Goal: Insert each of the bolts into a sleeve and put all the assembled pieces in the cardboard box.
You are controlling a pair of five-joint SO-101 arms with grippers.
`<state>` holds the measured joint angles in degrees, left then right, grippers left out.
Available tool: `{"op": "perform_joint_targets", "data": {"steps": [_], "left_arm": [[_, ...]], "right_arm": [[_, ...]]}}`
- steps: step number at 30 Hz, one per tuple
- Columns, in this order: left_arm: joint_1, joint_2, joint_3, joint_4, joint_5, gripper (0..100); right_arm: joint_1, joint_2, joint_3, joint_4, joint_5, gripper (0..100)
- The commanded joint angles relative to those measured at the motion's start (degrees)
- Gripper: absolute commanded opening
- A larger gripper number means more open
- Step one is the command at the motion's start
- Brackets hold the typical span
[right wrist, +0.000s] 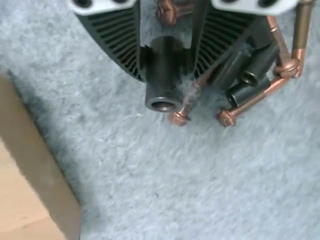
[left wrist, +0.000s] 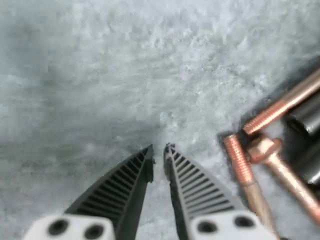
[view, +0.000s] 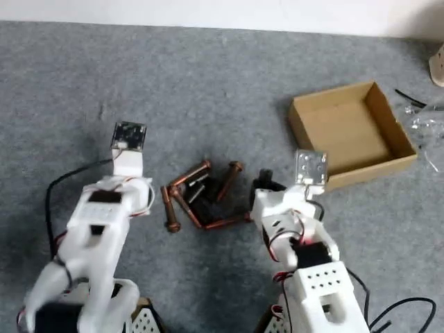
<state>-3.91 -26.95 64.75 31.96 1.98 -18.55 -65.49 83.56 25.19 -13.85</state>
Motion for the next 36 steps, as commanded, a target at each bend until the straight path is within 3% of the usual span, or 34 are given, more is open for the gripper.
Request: {"op": "perform_joint_targets", "data": {"steps": [1, 6, 10, 15, 21, 36], "left_arm": [[7.1, 9.1, -8.7, 0.7, 17.1, 6], [11.0, 11.3, -18.4, 14.0, 32.6, 6], [12.4, 11.3, -20.3, 15.9, 38.2, 6], [14.9, 11.6, -20.3, 15.9, 39.4, 6], [18.4, 11.7, -17.7, 16.3, 40.1, 22], [17.5, 12.5, -15.3, 15.9, 42.6, 21]], "right_arm": [[1.2, -2.4, 0.2, -2.0, 1.0, 0.5], [1.2, -2.4, 0.4, -2.0, 1.0, 0.5], [1.1, -2.4, 0.4, -2.0, 1.0, 0.5], [1.0, -2.4, 0.4, -2.0, 1.0, 0.5], [1.0, -2.4, 0.4, -2.0, 1.0, 0.5], [1.0, -2.4, 0.4, -2.0, 1.0, 0.5]]}}
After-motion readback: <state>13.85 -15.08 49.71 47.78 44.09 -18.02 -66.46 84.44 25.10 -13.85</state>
